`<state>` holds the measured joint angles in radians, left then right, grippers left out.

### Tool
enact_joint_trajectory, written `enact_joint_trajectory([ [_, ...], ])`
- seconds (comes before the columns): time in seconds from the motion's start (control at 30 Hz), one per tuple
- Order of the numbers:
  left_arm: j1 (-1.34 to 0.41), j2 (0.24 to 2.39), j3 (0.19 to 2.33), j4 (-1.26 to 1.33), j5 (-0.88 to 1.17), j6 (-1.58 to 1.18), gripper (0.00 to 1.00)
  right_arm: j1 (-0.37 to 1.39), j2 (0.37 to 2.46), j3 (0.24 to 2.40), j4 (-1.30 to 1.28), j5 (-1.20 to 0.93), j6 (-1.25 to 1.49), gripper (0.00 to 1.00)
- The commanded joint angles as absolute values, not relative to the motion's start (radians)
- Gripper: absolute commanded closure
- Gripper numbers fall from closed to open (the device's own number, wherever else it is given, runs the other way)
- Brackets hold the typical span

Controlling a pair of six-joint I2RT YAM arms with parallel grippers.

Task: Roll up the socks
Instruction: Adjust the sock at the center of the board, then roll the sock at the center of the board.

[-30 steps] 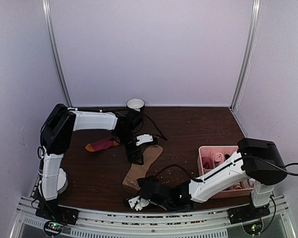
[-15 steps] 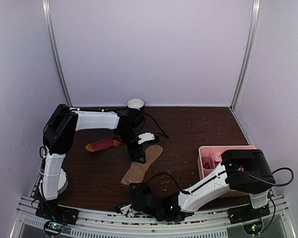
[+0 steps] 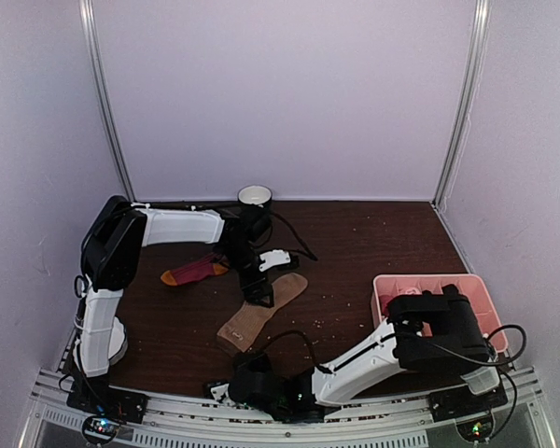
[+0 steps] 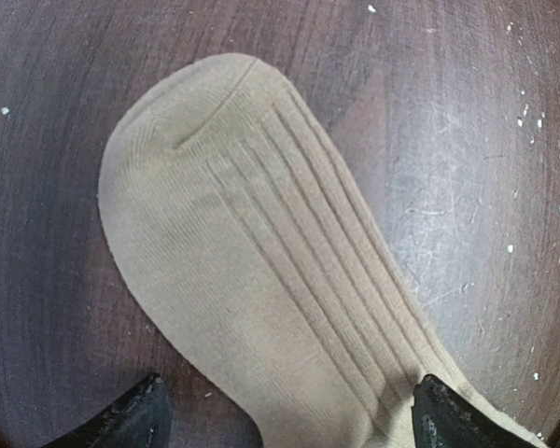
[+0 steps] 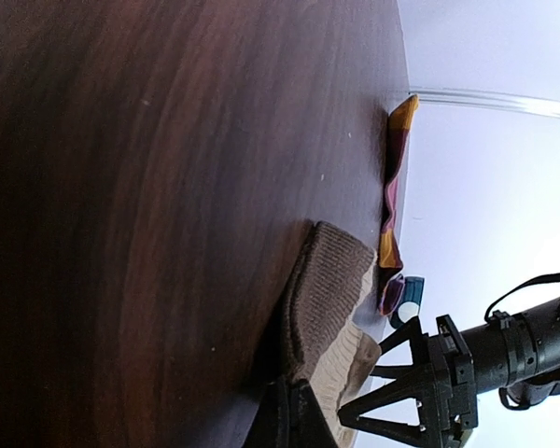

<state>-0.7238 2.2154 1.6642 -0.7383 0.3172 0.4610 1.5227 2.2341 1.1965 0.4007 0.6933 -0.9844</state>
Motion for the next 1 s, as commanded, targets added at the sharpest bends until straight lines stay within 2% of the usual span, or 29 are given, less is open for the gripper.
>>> enact_joint_trajectory([
  [0.0,-0.727,2.262,1.612,-0.811,0.272,0.453,0.08,1.523,2.243,1.179,0.246,0.672,-0.758,1.00],
  [0.13,-0.718,2.217,1.592,-0.802,0.269,0.464,0.07,1.514,2.128,1.125,0.234,0.600,-0.533,1.00],
  [0.27,-0.689,2.143,1.580,-0.808,0.284,0.475,0.02,1.480,2.006,1.057,0.211,0.430,-0.298,1.00],
  [0.47,-0.618,1.970,1.509,-0.813,0.336,0.510,0.02,1.434,1.903,0.928,0.290,0.296,-0.084,1.00],
  [0.73,-0.608,1.690,1.171,-0.762,0.413,0.670,0.02,1.309,1.842,0.849,0.369,0.034,0.162,1.00],
  [0.83,-0.619,1.635,1.080,-0.753,0.490,0.680,0.02,1.273,1.835,0.829,0.409,-0.017,0.238,1.00],
  [0.97,-0.675,1.599,0.995,-0.699,0.479,0.680,0.02,1.245,1.837,0.832,0.408,-0.072,0.246,1.00],
])
